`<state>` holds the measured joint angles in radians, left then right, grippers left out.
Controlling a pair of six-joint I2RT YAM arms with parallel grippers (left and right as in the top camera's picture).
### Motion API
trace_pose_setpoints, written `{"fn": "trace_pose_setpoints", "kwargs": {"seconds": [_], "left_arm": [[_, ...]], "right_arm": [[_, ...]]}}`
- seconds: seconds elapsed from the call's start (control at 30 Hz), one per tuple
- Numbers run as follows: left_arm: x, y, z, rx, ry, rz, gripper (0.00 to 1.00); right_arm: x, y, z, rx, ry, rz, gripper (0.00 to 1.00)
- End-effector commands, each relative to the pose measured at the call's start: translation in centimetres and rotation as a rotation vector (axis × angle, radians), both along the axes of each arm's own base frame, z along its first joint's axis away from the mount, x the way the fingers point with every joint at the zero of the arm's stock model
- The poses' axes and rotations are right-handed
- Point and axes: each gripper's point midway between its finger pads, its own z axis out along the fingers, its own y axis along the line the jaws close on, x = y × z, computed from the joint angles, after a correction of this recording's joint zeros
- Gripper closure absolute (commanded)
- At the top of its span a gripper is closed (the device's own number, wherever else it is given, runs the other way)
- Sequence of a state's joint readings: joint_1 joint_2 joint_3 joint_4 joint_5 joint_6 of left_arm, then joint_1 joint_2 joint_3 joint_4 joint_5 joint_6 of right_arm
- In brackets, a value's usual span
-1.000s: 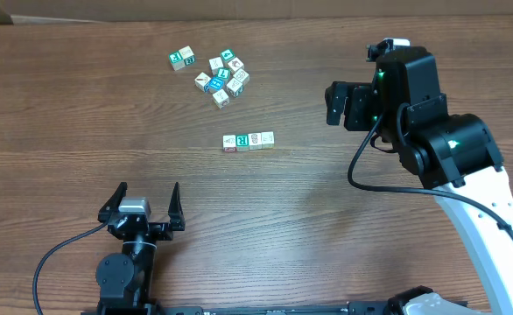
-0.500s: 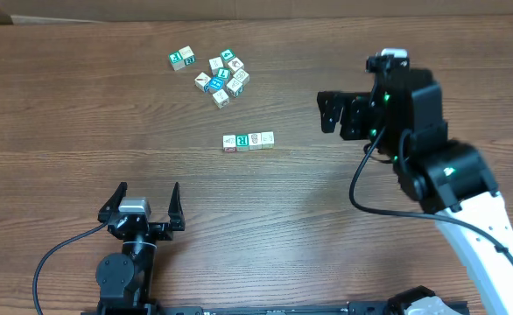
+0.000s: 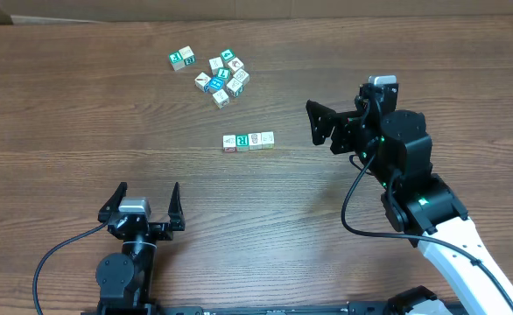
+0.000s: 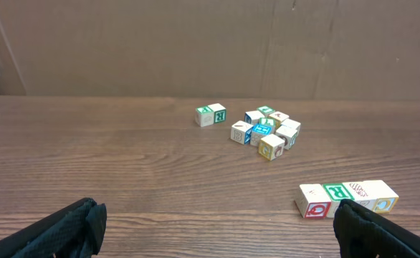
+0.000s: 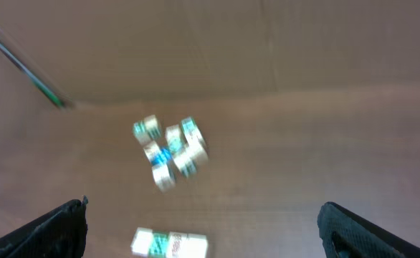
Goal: Form a horizontal line
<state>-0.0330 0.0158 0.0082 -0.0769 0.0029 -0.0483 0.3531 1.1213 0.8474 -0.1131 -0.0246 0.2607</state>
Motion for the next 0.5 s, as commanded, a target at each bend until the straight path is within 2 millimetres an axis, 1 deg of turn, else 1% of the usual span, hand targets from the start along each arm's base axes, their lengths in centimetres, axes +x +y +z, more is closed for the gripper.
{"fn": "trace_pose_setpoints", "kwargs": {"seconds": [0.0,0.13,0.2,0.3,0.47], "left_arm": [[0.0,-0.1,0.1,0.019,-0.008,-0.005,0.0],[0.0,-0.1,0.1,0.019,-0.008,-0.005,0.0],[0.0,-0.1,0.1,0.019,-0.008,-0.005,0.0],[0.0,-0.1,0.1,0.019,-0.008,-0.005,0.01],[0.0,-0.1,0.1,0.019,-0.008,-0.005,0.01]], "right_arm": [[-0.3,0.4,2.2,0.007,-0.105,0.046,0.0],[-0.6,2.1,5.0,-0.038,-0.258,0.168,0.0],[-0.8,2.5,5.9,-0.047,-0.31,0.198,0.0],[-0.8,2.6,6.6,-0.041,-0.338,0.199,0.0],[-1.2,2.4,6.8,-0.04,-0.338,0.199,0.0]]}}
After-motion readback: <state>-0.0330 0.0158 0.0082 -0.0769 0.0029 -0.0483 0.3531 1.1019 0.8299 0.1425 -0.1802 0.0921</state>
